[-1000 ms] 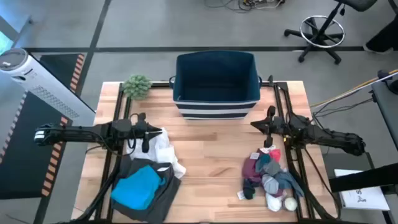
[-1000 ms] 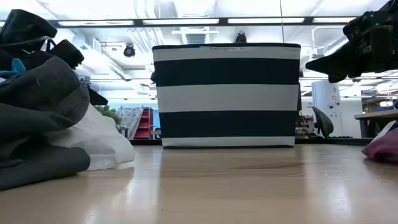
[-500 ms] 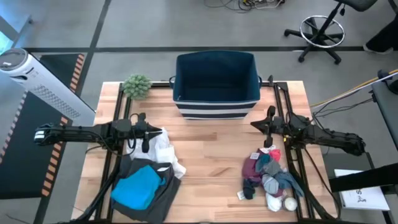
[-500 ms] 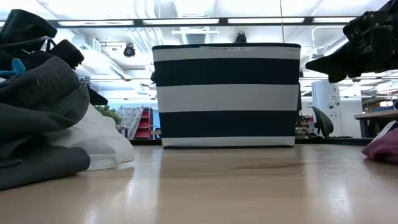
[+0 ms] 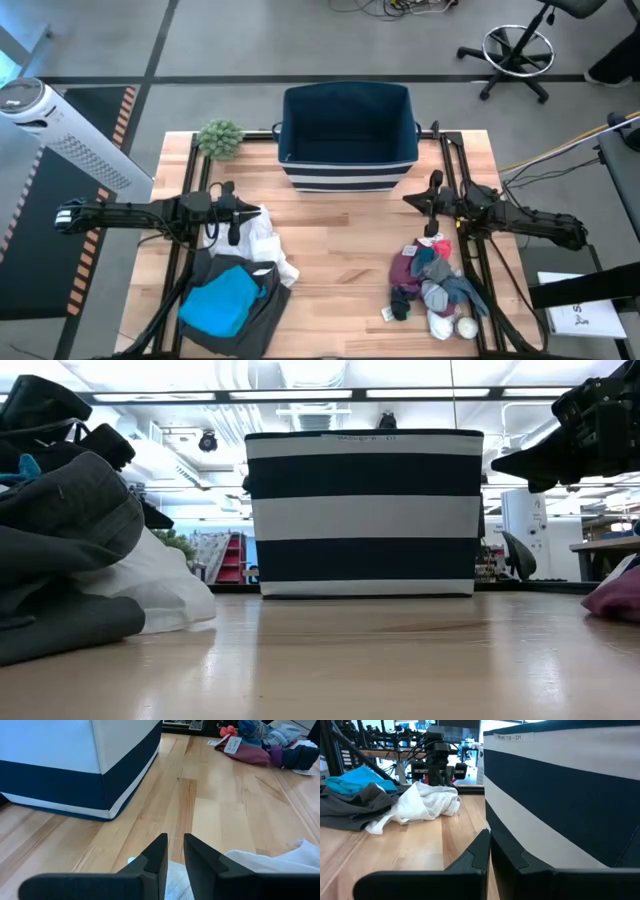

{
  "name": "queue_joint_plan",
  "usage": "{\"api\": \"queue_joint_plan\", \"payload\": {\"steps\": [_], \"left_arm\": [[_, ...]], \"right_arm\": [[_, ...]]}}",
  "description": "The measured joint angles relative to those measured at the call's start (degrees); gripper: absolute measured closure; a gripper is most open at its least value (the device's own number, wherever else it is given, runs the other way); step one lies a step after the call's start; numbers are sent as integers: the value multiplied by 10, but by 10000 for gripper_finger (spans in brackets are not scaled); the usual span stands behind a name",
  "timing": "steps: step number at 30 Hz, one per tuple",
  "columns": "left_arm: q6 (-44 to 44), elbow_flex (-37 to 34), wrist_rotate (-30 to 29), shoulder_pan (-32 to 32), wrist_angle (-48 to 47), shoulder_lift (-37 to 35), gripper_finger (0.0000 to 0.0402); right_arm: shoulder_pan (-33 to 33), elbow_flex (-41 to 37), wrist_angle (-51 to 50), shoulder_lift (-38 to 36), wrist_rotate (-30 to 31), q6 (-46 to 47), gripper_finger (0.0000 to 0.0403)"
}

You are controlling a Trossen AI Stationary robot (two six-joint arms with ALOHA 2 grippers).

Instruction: Sort clothes

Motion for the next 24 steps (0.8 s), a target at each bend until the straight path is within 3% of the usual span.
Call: {"api": "queue_joint_plan", "payload": {"steps": [6,12,17,24], "left_arm": [[0,0,0,0,0,0,351],[0,0,0,0,0,0,351],[0,0,0,0,0,0,351],[0,0,0,0,0,0,351]], "right_arm": [[0,0,57,0,0,159,403],[0,0,103,0,-11,252,403],[2,0,105,15,-62,291,403],[2,0,136,59,-78,270,403]]}}
